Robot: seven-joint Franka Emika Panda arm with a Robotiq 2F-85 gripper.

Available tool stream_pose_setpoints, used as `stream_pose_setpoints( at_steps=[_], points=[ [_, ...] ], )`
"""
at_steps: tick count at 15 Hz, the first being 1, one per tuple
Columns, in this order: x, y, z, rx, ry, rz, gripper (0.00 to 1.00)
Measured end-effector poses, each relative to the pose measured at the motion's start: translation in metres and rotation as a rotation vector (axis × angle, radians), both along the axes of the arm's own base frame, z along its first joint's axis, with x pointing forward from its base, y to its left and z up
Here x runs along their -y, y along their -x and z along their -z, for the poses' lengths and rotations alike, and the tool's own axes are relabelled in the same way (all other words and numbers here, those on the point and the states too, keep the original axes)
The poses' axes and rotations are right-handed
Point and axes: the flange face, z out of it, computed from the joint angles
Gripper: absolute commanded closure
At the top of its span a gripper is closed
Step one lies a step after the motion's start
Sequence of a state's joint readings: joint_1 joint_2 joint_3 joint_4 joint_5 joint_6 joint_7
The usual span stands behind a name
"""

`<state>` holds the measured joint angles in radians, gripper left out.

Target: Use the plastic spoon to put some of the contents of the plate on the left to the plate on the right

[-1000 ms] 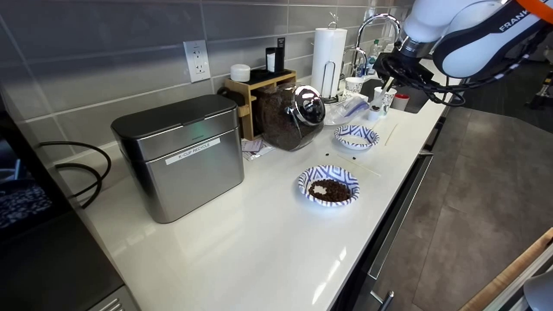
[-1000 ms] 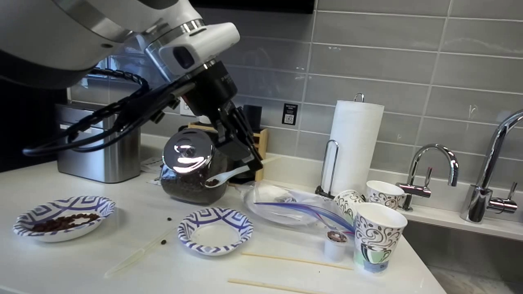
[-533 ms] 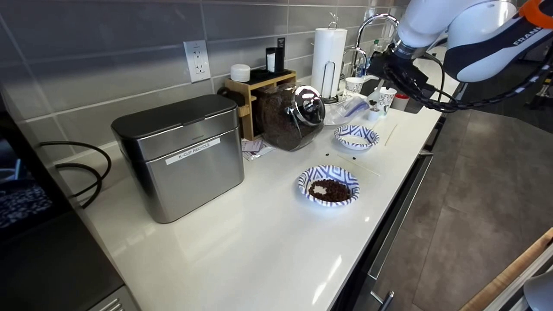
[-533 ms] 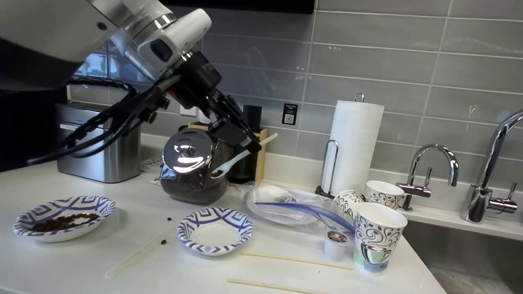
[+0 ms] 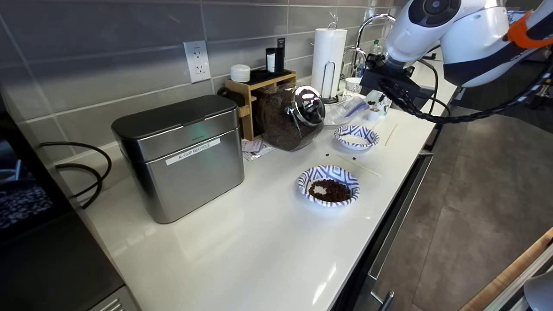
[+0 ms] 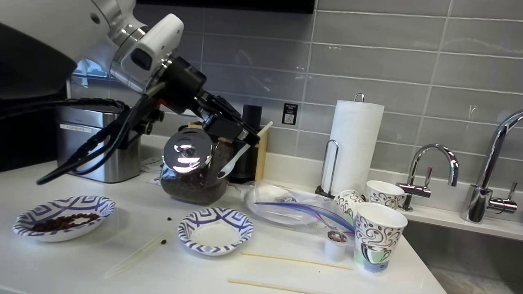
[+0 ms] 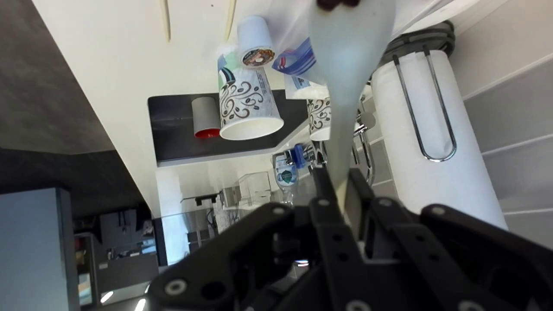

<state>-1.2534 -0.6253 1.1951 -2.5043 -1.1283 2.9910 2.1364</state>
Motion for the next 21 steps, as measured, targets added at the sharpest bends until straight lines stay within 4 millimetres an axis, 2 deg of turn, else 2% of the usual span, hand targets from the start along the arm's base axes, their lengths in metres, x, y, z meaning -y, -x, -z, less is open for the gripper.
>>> stream_pose_setpoints(
  at_steps=[10,14,17,21],
  points=[
    [-0.035,0.002,-0.005,0.207,0.167,-0.016,0.97],
    [-0.040,0.004,-0.001,0.249,0.232,-0.017,0.97],
    [-0.018,0.003,0.017,0.205,0.207,0.025,0.97],
    [0.039,0.001,0.020,0.140,0.062,0.081,0.97]
  ],
)
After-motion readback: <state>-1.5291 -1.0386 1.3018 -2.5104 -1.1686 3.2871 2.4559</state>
